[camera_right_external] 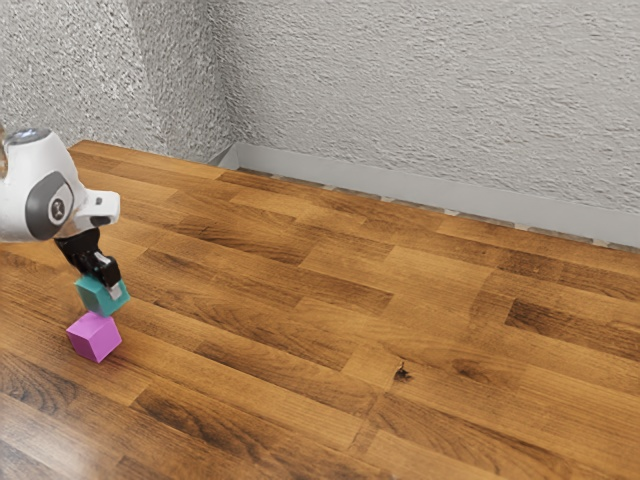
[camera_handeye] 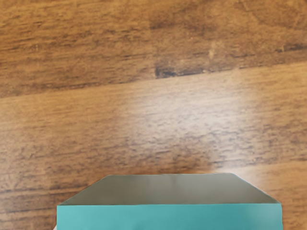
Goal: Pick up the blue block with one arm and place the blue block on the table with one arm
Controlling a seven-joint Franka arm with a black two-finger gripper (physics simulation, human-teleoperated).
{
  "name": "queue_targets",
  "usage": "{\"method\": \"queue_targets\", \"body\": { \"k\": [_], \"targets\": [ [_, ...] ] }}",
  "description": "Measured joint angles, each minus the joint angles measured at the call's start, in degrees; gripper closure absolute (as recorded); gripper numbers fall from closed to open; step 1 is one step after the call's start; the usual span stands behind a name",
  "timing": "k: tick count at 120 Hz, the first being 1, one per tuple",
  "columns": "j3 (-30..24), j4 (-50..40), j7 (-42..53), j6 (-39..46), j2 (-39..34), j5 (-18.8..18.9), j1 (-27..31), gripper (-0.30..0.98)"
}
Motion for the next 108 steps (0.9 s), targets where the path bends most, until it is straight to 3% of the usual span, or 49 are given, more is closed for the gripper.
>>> {"method": "queue_targets", "body": {
  "k": [12, 40, 54, 71, 88, 108],
  "targets": [
    [-2.2, 1.75, -1.8, -1.12, 2.56, -0.64, -2.09, 0.41],
    [-4.63, 5.95, -7.48, -1.85, 8.68, -6.44, -11.52, 0.4],
    [-4.84, -1.88, -10.27, 0.46, 3.97, -7.64, -11.35, 0.39],
    [-4.93, -3.5, -13.08, 2.47, 5.19, -8.2, -11.44, 0.38],
    [-5.02, -3.54, -14.48, 3.24, 5.37, -9.03, -11.39, 0.21],
    [-4.87, -0.17, -15.44, 2.22, 4.68, -9.51, -11.08, 0.11]
  ]
}}
